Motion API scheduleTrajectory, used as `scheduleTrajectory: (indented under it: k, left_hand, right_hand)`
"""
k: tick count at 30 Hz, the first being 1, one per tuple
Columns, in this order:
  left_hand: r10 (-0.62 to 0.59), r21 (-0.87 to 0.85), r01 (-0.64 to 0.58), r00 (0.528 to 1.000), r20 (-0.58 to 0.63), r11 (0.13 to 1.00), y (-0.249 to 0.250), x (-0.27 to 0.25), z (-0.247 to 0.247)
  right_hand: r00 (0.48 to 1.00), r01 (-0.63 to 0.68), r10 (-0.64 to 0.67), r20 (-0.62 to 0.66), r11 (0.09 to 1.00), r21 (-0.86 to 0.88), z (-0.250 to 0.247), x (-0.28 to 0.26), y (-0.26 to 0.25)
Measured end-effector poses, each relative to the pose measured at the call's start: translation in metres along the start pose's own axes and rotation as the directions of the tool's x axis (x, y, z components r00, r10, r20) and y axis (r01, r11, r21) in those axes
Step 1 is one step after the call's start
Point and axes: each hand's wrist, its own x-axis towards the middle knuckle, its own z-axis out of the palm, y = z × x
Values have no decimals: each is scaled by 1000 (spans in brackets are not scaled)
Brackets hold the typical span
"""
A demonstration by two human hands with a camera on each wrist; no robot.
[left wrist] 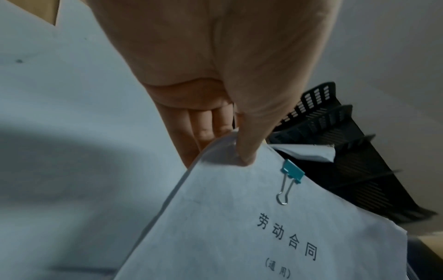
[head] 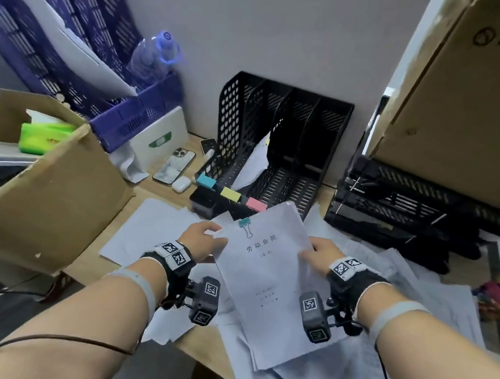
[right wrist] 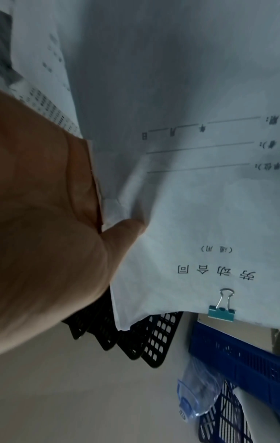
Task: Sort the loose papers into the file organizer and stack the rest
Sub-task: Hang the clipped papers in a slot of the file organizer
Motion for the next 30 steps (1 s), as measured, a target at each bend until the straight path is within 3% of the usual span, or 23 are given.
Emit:
scheduleTrajectory:
  k: [10, 16, 19, 22, 24, 26, 30]
  left_hand:
    - [-28, -62, 39, 985, 170, 997, -4, 21, -78]
    - [33, -104, -9, 974, 226, 995, -2, 38, -115]
    - [158, -193, -135, 982, 109, 972, 19, 40, -130]
    - [316, -159, -332, 941, -122, 930, 57, 36, -140]
    - [365, -104, -402, 894, -258, 910, 80, 39, -145]
    - [368, -81, -414, 870, -328, 907, 94, 50, -146]
    - [440, -40, -487, 819, -368, 872, 113, 66, -132]
  right_hand:
    - [996, -25, 34, -88, 995, 98, 40, 12, -93]
    - [977, 118, -85, -195, 980, 163, 46, 24, -170]
    - [941, 200, -131, -311, 959, 200, 40, 30, -213]
    - [904, 153, -21, -428, 949, 275, 20, 36, -257]
    - [966, 110, 4, -258, 898, 426, 6, 28, -290]
    - [996, 70, -38, -75, 863, 500, -8, 13, -320]
    - [992, 122, -117, -37, 898, 424, -26, 8, -360]
